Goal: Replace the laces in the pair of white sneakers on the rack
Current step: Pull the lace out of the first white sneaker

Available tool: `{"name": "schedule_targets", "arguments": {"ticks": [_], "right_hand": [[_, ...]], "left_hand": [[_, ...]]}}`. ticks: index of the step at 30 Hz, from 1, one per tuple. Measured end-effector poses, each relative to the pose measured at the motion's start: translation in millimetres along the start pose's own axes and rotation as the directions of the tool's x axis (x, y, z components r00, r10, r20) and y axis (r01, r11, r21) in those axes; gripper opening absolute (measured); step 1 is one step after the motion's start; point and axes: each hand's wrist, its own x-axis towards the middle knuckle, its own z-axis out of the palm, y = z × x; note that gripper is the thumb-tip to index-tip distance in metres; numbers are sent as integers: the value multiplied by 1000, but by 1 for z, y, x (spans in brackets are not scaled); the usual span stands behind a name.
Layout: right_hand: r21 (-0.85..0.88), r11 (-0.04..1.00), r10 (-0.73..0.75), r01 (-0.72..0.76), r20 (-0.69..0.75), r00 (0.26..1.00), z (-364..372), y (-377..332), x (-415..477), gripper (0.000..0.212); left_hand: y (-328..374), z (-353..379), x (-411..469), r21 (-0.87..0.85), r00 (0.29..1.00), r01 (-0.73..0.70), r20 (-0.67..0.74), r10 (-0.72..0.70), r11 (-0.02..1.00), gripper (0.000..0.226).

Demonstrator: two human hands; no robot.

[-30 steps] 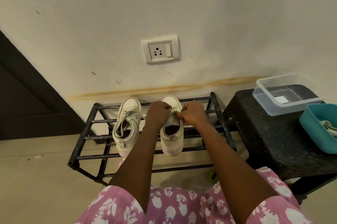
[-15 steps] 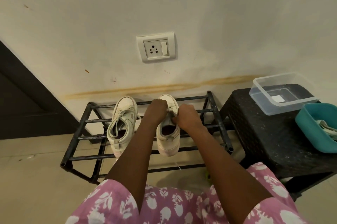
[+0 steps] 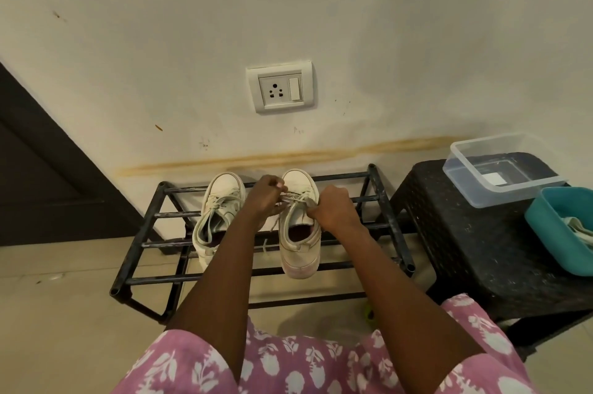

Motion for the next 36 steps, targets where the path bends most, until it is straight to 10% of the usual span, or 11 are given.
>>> {"name": "schedule_targets", "arguments": {"ticks": [5, 14, 29, 36], "right_hand": [[-22, 1000, 1, -1, 10, 1000, 1, -1, 1, 37], [-12, 1000, 10, -10, -4, 1000, 1, 0, 1, 39], [26, 999, 32, -32, 1, 999, 0, 0, 1, 36], [6, 999, 39, -39, 13, 999, -1, 2, 2, 35]], "left_hand": [[1, 3, 3, 682, 917, -380, 190, 351, 624, 30], [-3, 20, 5, 951, 920, -252, 176, 351, 182, 28], [-3, 4, 9, 517, 890, 55, -412, 192, 854, 30], [7, 6, 7, 688, 909, -299, -6, 417, 661, 26]]}}
